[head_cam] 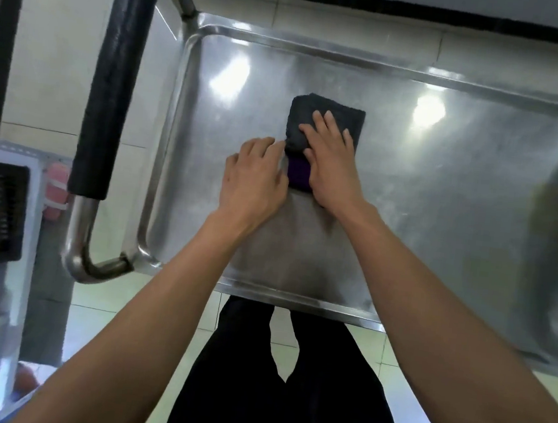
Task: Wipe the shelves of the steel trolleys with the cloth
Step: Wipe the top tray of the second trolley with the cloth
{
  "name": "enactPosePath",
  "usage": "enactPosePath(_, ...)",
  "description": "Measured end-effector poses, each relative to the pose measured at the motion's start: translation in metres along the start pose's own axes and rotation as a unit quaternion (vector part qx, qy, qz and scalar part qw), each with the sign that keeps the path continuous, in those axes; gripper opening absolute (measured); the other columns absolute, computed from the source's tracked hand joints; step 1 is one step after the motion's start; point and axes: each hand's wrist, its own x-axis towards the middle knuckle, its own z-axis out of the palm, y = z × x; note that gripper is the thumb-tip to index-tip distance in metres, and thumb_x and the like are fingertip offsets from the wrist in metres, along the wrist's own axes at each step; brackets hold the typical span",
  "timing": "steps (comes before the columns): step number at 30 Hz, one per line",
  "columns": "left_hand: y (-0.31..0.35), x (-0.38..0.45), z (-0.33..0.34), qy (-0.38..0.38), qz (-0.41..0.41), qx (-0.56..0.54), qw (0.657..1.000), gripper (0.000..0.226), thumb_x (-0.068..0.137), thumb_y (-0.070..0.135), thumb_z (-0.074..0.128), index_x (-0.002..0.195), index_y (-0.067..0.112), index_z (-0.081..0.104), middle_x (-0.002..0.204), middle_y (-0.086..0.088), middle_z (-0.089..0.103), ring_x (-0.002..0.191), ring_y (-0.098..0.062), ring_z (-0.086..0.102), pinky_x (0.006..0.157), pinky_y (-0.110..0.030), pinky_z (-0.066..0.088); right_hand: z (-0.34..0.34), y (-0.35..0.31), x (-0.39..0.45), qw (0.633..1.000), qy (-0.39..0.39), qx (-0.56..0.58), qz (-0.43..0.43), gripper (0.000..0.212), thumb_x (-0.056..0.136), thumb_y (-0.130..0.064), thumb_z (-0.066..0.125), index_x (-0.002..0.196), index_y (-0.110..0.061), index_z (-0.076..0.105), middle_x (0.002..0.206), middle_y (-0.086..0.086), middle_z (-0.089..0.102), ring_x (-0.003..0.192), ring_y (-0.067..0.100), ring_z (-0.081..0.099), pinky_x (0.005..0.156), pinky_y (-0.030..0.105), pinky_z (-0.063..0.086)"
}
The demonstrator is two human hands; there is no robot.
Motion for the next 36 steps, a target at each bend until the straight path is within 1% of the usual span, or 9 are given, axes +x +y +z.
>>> enactPosePath(4, 0.043, 0.0, 0.016, -0.017, 0.012, 0.005, 1.0, 0.043, 0.1, 0.03, 0.046, 0.139, 0.017, 0.053, 0.144, -0.003, 0.053, 0.135, -0.024, 0.044, 0.105, -0.045, 0.039, -0.015, 0.048, -0.031, 0.999, 0.02, -0.005, 0.024, 0.048, 0.105, -0.015, 0.04, 0.153, -0.021, 0.036, 0.165, 0.003, 0.02, 0.154, 0.019, 0.006, 0.125, 0.045, 0.004)
enactPosePath(7, 0.065, -0.003, 0.024, -0.039, 0.028, 0.026, 0.999, 0.042, 0.099, 0.027, 0.047, 0.139, 0.018, 0.053, 0.145, -0.002, 0.052, 0.135, -0.024, 0.044, 0.106, -0.046, 0.039, -0.023, 0.078, -0.049, 0.999, 0.03, -0.012, 0.037, 0.049, 0.104, -0.015, 0.041, 0.152, -0.023, 0.036, 0.165, 0.001, 0.02, 0.154, 0.019, 0.007, 0.125, 0.046, 0.006)
enactPosePath(11, 0.083, -0.011, 0.026, -0.06, 0.062, 0.061, 0.994, 0.043, 0.101, 0.025, 0.044, 0.142, 0.017, 0.05, 0.149, -0.005, 0.049, 0.138, -0.027, 0.041, 0.106, -0.048, 0.039, -0.028, 0.094, -0.072, 0.999, 0.027, 0.008, 0.039, 0.049, 0.104, -0.013, 0.042, 0.152, -0.025, 0.038, 0.165, -0.003, 0.02, 0.154, 0.016, 0.007, 0.125, 0.044, 0.003)
enactPosePath(14, 0.087, -0.02, 0.026, -0.061, 0.055, 0.072, 0.994, 0.044, 0.101, 0.025, 0.045, 0.144, 0.017, 0.048, 0.15, -0.005, 0.047, 0.14, -0.027, 0.04, 0.109, -0.048, 0.037, -0.025, 0.095, -0.088, 0.999, 0.031, 0.021, 0.035, 0.048, 0.104, -0.013, 0.043, 0.151, -0.025, 0.04, 0.165, -0.003, 0.021, 0.153, 0.015, 0.008, 0.125, 0.044, 0.003)
enactPosePath(19, 0.075, -0.03, 0.019, -0.063, 0.028, 0.074, 0.995, 0.046, 0.101, 0.026, 0.047, 0.146, 0.017, 0.047, 0.152, -0.004, 0.046, 0.142, -0.026, 0.037, 0.112, -0.049, 0.035, -0.017, 0.085, -0.095, 0.998, 0.043, 0.022, 0.05, 0.047, 0.105, -0.014, 0.042, 0.15, -0.024, 0.041, 0.164, -0.002, 0.022, 0.154, 0.016, 0.008, 0.125, 0.047, 0.004)
enactPosePath(25, 0.041, -0.036, 0.005, -0.051, 0.001, 0.048, 0.998, 0.046, 0.102, 0.029, 0.049, 0.146, 0.017, 0.047, 0.154, -0.004, 0.044, 0.143, -0.026, 0.036, 0.113, -0.048, 0.033, -0.013, 0.065, -0.087, 0.999, 0.025, 0.013, 0.04, 0.046, 0.106, -0.016, 0.04, 0.151, -0.025, 0.04, 0.164, -0.004, 0.022, 0.154, 0.015, 0.007, 0.125, 0.046, 0.004)
enactPosePath(30, 0.001, -0.044, -0.007, -0.023, -0.024, 0.023, 0.999, 0.047, 0.102, 0.03, 0.045, 0.147, 0.016, 0.046, 0.15, -0.004, 0.047, 0.141, -0.025, 0.039, 0.11, -0.049, 0.035, 0.009, 0.019, -0.065, 1.0, 0.011, 0.015, 0.014, 0.047, 0.106, -0.016, 0.041, 0.152, -0.025, 0.039, 0.164, -0.005, 0.022, 0.154, 0.014, 0.008, 0.125, 0.046, 0.005)
enactPosePath(34, -0.039, -0.048, -0.015, -0.013, -0.053, 0.02, 0.998, 0.049, 0.102, 0.028, 0.042, 0.15, 0.016, 0.039, 0.15, -0.005, 0.047, 0.141, -0.025, 0.038, 0.114, -0.051, 0.033, 0.034, -0.027, -0.044, 1.0, 0.021, 0.02, -0.003, 0.055, 0.104, -0.017, 0.042, 0.157, -0.02, 0.026, 0.164, -0.004, 0.023, 0.153, 0.013, 0.008, 0.125, 0.047, 0.005)
enactPosePath(36, -0.059, -0.049, -0.018, -0.001, -0.085, 0.034, 0.996, 0.048, 0.102, 0.031, 0.042, 0.148, 0.017, 0.041, 0.15, -0.006, 0.047, 0.141, -0.026, 0.039, 0.114, -0.055, 0.032, 0.045, -0.048, -0.032, 0.999, 0.023, 0.023, -0.017, 0.054, 0.104, -0.016, 0.043, 0.156, -0.019, 0.028, 0.164, -0.003, 0.024, 0.153, 0.014, 0.009, 0.125, 0.047, 0.004)
